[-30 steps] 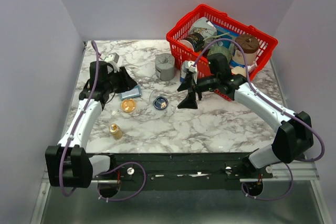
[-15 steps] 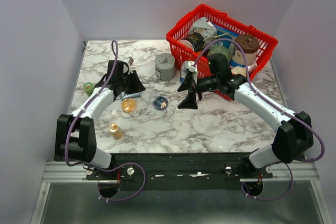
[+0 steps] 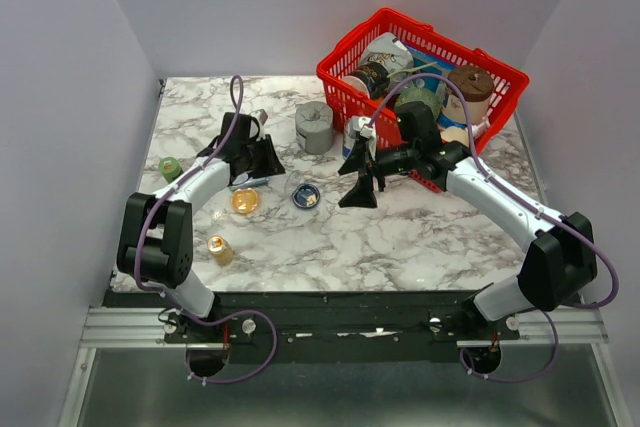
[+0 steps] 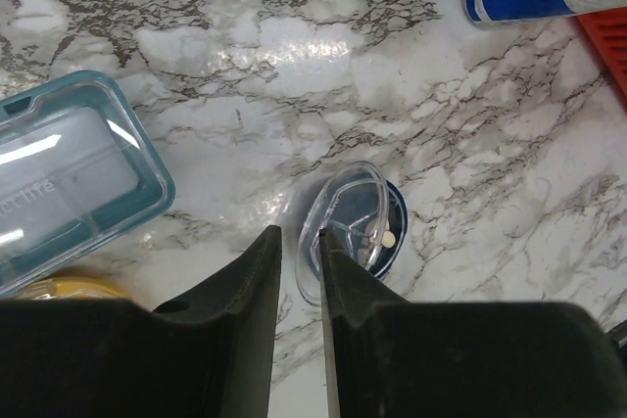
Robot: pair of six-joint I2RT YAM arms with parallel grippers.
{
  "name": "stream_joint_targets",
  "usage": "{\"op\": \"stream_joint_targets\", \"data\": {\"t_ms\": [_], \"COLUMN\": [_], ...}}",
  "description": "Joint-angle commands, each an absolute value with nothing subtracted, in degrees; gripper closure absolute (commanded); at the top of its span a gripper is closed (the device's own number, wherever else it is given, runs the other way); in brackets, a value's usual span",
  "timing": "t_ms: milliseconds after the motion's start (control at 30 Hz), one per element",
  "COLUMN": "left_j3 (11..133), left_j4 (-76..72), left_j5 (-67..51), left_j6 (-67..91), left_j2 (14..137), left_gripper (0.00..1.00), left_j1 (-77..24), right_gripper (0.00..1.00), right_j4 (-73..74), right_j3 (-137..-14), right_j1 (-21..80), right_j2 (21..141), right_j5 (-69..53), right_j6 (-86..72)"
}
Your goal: Sort the pills into containers
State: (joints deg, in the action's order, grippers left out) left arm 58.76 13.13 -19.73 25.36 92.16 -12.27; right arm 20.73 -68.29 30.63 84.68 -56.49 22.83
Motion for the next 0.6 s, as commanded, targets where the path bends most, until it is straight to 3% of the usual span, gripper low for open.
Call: {"op": "stream_joint_targets", "data": {"t_ms": [0,400,567], "left_j3": [60.47,59.50,59.59], "left_j4": [11.95,11.87,11.87], "left_j5": [-19.51,-18.90,-18.20], "left_j6": [25.58,25.66,25.75], "left_j2": [92.46,92.37,92.37], "left_gripper": [0.71,0.71,0.71], "left_j1": [-13.88,-15.99,-16.26], "right_gripper": [0.00,0.01,0.06], "right_j4": [21.80,21.71,18.81], "right_j3": [-68.73,-69.52,-69.52], "right_j1": [30.23,30.23,30.32], "right_j2": [85.16,88.58,92.45], "right_j5": [-56.78,-54.85,-49.67], "right_j6": [24.26,21.81,16.71]}}
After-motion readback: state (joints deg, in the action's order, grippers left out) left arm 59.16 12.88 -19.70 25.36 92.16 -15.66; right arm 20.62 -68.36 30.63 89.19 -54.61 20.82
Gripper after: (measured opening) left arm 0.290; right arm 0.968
